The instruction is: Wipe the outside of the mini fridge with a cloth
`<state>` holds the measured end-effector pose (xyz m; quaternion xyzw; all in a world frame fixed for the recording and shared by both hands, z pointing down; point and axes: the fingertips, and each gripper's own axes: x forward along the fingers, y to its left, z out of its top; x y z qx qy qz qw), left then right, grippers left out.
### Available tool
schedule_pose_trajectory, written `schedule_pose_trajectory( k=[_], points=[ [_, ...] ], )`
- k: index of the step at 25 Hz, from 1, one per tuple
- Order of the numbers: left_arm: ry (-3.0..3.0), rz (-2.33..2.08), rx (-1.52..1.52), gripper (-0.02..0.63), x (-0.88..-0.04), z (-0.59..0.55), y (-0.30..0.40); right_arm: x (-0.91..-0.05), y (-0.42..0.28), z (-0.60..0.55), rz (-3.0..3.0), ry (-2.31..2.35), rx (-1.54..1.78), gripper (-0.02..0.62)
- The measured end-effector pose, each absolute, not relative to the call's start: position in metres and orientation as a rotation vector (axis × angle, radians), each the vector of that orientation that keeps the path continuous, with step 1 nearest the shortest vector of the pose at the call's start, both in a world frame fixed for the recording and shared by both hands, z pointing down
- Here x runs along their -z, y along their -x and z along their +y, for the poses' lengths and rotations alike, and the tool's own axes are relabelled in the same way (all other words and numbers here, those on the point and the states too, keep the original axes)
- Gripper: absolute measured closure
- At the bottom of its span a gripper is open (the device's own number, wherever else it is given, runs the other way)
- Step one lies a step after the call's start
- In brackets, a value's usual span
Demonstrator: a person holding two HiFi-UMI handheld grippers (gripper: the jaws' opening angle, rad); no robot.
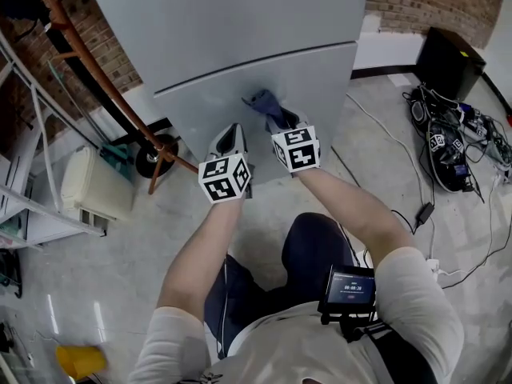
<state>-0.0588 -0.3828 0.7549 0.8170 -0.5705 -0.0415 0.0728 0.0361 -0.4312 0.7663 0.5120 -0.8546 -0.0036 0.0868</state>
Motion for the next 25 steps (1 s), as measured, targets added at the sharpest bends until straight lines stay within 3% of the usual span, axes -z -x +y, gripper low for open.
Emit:
schedule_pose_trajectory(
  k=[25],
  points=[
    [-2.533, -1.559, 0.065, 0.603, -0.768, -0.428, -0.066, -0.778, -0.24, -0.489, -2.38, -1.863, -0.139, 0.485]
  ],
)
